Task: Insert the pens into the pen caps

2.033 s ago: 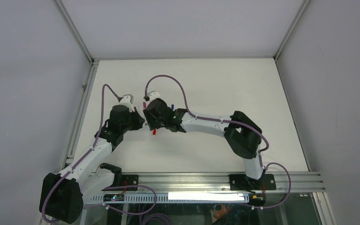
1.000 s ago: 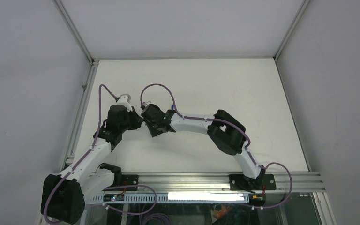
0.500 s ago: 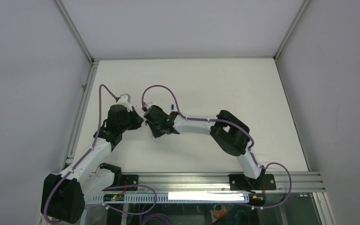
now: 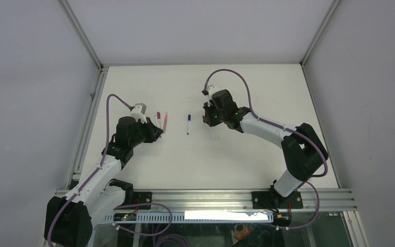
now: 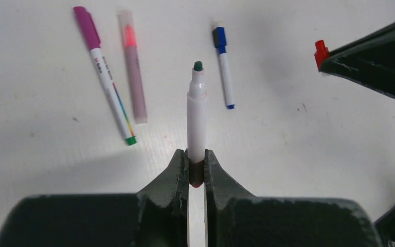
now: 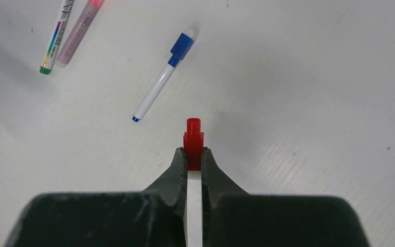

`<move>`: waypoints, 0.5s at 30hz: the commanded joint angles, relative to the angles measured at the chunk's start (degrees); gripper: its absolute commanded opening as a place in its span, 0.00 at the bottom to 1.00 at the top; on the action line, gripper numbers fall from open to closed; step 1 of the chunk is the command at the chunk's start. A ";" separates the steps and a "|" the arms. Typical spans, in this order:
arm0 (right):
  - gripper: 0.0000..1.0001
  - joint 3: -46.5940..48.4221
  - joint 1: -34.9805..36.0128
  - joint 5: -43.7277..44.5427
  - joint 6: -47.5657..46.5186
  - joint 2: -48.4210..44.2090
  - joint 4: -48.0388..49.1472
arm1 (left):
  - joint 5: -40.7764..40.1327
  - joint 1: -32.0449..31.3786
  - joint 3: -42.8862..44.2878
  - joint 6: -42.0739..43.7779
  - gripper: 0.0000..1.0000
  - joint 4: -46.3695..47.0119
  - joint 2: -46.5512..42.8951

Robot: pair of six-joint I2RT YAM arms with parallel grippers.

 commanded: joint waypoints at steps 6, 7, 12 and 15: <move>0.00 1.40 -5.64 -19.33 -27.77 -1.13 -3.04 | 13.55 0.22 -0.05 -1.81 0.00 12.72 2.37; 0.00 2.10 -6.68 -22.34 -31.11 -0.42 -5.64 | 14.58 0.08 0.01 -2.12 0.00 13.85 3.26; 0.00 7.05 -11.64 -34.87 -41.15 4.10 -18.41 | 16.70 -2.25 1.88 -2.17 0.00 16.01 6.99; 0.00 7.43 -12.46 -34.72 -44.35 5.90 -20.49 | 15.69 -4.94 3.25 -0.82 0.00 15.73 7.76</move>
